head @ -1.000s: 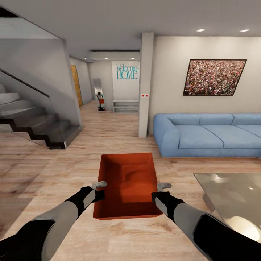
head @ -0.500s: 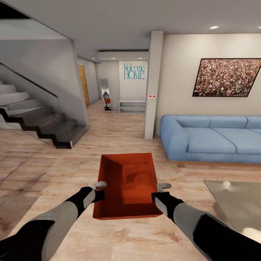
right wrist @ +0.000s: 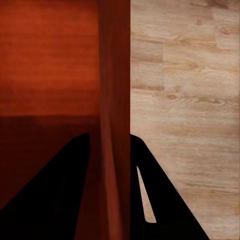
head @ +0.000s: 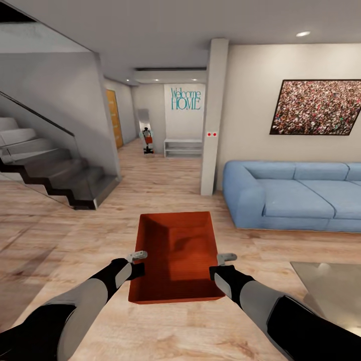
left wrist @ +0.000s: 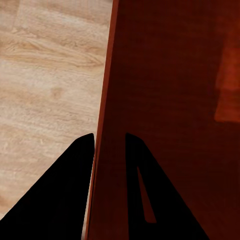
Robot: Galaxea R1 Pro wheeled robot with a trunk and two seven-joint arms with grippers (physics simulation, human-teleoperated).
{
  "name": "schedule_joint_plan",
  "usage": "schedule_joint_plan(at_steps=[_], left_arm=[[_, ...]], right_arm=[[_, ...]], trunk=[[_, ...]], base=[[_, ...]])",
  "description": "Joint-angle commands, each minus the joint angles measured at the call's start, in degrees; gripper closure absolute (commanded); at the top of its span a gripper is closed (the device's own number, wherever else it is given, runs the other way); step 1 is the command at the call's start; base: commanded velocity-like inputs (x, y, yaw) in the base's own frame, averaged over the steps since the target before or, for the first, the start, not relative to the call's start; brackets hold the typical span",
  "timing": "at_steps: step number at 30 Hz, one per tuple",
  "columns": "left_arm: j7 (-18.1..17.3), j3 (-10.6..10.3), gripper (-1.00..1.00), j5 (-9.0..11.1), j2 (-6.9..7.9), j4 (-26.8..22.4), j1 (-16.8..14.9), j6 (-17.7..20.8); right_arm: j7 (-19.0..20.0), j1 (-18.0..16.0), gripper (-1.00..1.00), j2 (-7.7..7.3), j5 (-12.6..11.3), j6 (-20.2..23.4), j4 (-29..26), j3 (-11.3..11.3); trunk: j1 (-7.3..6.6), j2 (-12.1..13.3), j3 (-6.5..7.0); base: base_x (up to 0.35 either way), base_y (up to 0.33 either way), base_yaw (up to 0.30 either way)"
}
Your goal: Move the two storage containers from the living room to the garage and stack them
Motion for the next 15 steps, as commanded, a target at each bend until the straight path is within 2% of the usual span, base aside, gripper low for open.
schedule_joint_plan(at_steps=[1,15], left_arm=[[0.9,1.7,1.0,-1.6,-0.01,-0.2,0.0,0.4],[0.9,1.7,1.0,-1.6,-0.01,-0.2,0.0,0.4]], right_arm=[[0.0,0.0,1.0,0.22,-0.9,0.4,-0.6,1.4],[0.0,0.0,1.0,0.22,-0.9,0.4,-0.6,1.4]], trunk=[[0.07,-0.1,-0.13],[0.07,-0.1,-0.13]], base=[[0.323,0.0,0.0],[0.323,0.0,0.0]])
